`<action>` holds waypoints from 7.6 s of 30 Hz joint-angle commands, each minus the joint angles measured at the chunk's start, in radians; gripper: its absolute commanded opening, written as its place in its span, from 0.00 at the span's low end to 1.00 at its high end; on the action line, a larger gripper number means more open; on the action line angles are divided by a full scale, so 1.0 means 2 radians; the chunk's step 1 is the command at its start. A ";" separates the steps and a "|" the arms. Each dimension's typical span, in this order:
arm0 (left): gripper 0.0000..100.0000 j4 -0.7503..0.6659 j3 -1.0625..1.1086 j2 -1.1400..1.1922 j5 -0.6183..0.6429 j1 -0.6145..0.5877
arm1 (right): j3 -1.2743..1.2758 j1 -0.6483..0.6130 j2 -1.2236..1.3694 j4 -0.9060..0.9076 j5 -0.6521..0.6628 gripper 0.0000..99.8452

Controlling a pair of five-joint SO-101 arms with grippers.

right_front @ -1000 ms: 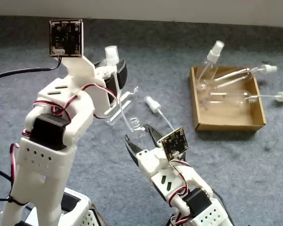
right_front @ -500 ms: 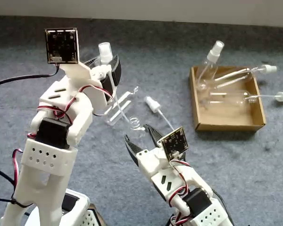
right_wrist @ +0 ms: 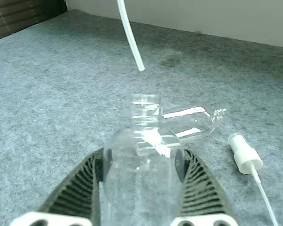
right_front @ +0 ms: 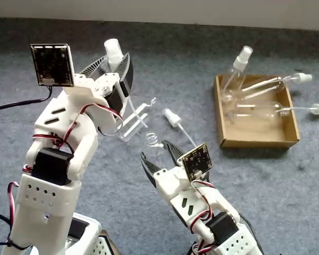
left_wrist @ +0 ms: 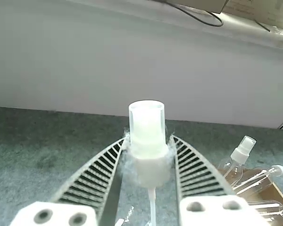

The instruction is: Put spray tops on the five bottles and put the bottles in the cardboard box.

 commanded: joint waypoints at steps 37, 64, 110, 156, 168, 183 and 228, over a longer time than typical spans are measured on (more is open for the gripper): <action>0.01 0.025 0.302 -0.152 -0.005 0.181 | 0.043 0.023 -0.010 -0.011 0.005 0.03; 0.24 0.026 0.376 -0.233 -0.004 0.179 | 0.045 0.049 -0.010 -0.011 0.005 0.03; 0.05 0.058 0.482 -0.464 -0.006 0.161 | -0.085 0.125 -0.009 -0.218 0.031 0.03; 0.05 0.021 0.534 -0.464 -0.006 0.084 | -0.129 0.234 -0.006 -0.020 0.093 0.03; 0.05 0.020 0.564 -0.464 -0.006 0.084 | -0.303 0.398 0.263 -0.026 0.112 0.03; 0.05 0.021 0.567 -0.464 -0.006 0.084 | -0.228 0.428 0.527 -0.323 0.097 0.03; 0.05 0.022 0.568 -0.464 -0.006 0.084 | -0.231 0.425 0.610 -0.271 0.063 0.03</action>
